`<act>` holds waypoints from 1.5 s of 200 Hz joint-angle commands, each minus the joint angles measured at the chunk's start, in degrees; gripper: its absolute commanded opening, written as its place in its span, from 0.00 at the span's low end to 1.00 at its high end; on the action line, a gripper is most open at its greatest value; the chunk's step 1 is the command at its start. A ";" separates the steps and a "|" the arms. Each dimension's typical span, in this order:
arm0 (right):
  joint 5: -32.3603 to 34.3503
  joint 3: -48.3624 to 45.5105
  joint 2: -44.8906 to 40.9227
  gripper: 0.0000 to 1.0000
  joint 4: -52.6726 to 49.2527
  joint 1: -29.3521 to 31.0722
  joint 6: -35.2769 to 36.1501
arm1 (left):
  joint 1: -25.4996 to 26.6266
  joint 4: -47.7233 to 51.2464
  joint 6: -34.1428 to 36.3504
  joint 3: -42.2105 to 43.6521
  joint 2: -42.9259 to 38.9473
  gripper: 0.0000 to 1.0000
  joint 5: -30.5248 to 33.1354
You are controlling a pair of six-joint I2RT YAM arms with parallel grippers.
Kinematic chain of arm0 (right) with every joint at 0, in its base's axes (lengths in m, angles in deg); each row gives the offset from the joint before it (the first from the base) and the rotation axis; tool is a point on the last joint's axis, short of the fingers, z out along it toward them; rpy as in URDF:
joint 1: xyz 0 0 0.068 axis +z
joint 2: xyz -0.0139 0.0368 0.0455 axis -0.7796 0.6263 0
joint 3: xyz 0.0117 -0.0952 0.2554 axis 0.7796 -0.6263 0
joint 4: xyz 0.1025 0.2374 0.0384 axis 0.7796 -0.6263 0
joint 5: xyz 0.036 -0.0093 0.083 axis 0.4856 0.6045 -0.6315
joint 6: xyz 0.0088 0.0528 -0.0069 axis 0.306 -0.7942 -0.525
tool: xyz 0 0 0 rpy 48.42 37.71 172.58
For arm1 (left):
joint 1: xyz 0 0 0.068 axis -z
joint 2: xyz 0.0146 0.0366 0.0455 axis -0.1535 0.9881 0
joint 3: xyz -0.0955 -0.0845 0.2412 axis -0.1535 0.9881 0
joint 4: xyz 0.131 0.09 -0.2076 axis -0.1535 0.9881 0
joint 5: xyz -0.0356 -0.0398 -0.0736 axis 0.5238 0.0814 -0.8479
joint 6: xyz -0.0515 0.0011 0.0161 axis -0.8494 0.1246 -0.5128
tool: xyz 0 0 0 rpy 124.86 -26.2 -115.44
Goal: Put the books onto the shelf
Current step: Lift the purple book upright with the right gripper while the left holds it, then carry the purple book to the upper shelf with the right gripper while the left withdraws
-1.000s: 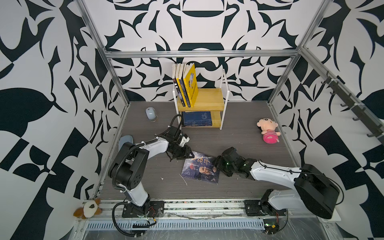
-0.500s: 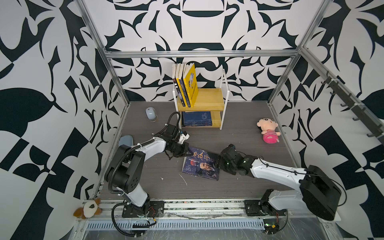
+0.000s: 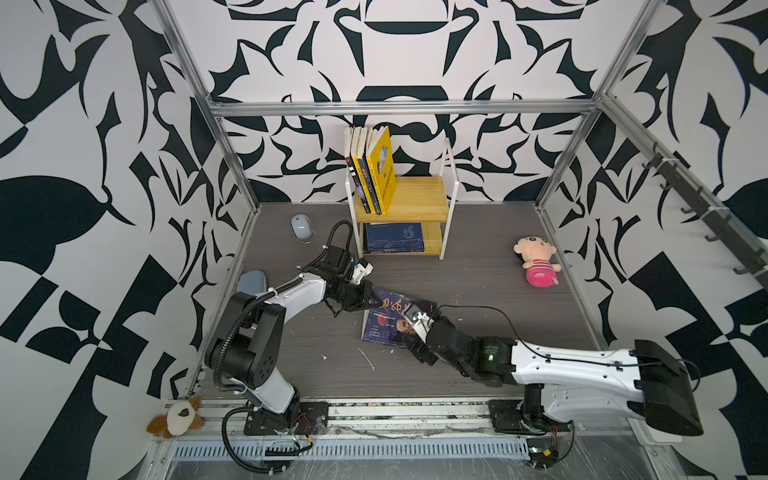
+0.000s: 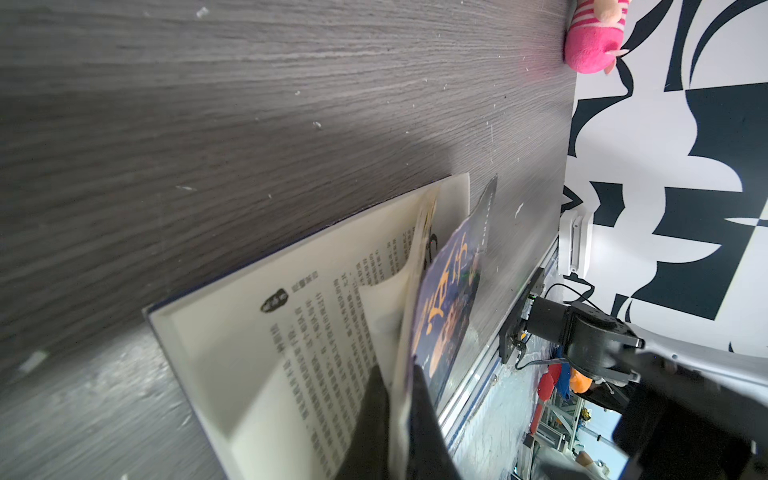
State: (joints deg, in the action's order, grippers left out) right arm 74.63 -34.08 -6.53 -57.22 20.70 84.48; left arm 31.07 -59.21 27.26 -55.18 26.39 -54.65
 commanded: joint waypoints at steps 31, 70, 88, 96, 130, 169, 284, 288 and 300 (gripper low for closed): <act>5.34 0.03 10.77 0.73 15.94 5.48 27.70 | -0.50 1.61 -1.04 -1.12 -1.14 0.00 -2.00; 11.45 2.69 20.98 0.75 19.22 7.21 30.35 | -0.46 2.27 -1.37 -1.44 -0.64 0.00 -1.92; 13.18 3.86 24.52 0.75 21.13 7.45 30.77 | -0.48 2.03 -1.56 -1.35 -0.49 0.00 -1.86; 15.39 4.55 26.27 0.75 22.40 7.53 30.84 | -0.56 2.05 -1.56 -1.41 -0.47 0.00 -1.87; 23.26 6.22 32.39 0.61 28.01 7.56 35.25 | -0.53 2.05 -1.73 -1.26 -0.95 0.00 -1.87; 28.91 4.64 35.00 0.00 40.16 7.91 42.85 | -1.02 2.16 -1.74 -0.84 -2.47 0.20 -0.51; 20.52 2.84 18.09 0.00 43.75 4.28 36.53 | -20.52 1.06 5.21 2.46 -23.42 0.99 9.72; 19.43 3.03 16.88 0.00 43.05 3.69 35.29 | -21.34 1.04 5.87 2.82 -24.10 1.00 10.14; 16.22 3.57 13.15 0.00 40.91 1.74 31.37 | -23.09 0.84 6.79 3.82 -26.14 1.00 11.10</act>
State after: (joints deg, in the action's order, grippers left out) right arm 94.87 -32.77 14.52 -18.51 25.81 123.72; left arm 10.94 -58.57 30.01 -53.76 4.34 -46.87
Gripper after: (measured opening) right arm 0.083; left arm 0.996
